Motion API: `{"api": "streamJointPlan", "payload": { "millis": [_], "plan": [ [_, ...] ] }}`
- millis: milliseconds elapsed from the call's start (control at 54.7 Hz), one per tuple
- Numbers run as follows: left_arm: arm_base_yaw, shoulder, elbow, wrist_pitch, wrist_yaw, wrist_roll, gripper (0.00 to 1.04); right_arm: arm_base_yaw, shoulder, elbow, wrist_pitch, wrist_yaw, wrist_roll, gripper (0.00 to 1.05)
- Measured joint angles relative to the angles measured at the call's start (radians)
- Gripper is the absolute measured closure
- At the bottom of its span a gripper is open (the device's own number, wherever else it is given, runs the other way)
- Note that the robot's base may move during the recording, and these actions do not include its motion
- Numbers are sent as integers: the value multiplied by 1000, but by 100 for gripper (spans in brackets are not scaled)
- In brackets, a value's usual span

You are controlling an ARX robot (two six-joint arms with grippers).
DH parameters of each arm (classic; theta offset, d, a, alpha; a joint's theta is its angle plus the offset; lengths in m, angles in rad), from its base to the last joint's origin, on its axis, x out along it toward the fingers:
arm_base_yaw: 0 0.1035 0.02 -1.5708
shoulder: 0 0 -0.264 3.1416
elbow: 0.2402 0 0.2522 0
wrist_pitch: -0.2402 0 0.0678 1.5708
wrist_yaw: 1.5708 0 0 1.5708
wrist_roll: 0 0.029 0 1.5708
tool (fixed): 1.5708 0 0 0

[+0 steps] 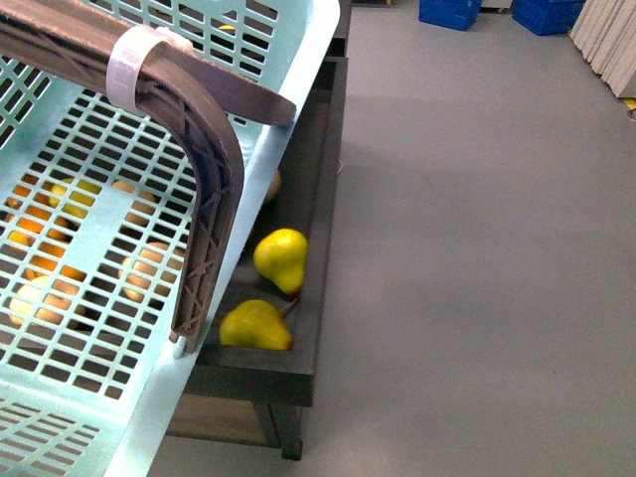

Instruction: Pick mango and avocado into basket

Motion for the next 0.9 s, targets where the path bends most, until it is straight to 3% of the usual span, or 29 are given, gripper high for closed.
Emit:
{"api": "streamJointPlan", "payload": {
  "millis": [896],
  "plan": [
    [0, 0, 0, 0, -1, 1, 99, 0, 1, 0, 0, 3, 0, 9]
  ]
}}
